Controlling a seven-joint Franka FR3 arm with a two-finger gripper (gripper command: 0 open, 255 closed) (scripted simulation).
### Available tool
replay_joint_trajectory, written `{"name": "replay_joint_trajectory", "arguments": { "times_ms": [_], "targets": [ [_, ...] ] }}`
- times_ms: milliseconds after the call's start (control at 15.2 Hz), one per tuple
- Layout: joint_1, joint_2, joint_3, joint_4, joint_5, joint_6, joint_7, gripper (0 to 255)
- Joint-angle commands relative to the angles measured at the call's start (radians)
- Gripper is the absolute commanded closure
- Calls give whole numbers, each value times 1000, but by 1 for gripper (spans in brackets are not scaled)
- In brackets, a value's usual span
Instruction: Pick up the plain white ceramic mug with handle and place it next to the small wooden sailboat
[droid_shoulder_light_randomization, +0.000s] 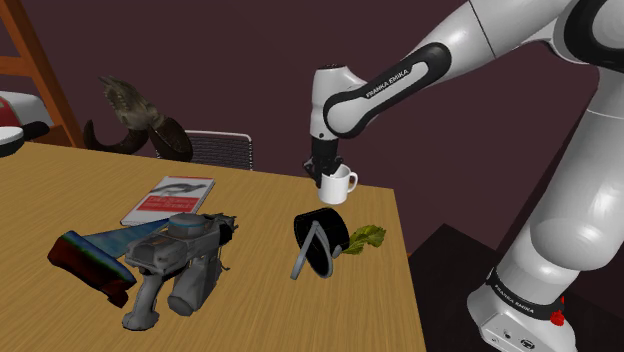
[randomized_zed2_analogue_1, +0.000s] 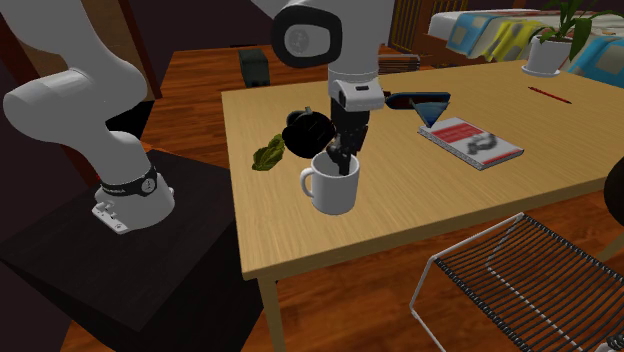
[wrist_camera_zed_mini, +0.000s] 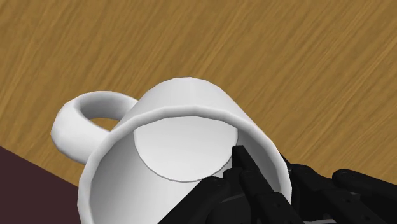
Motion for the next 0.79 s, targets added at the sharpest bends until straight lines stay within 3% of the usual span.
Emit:
{"name": "replay_joint_trajectory", "arguments": {
  "times_ms": [0, 726],
  "targets": [
    [-1, -16, 0, 10, 7, -25, -6, 255],
    [-4, -86, 1, 85, 34, -166, -28, 255]
  ]
}}
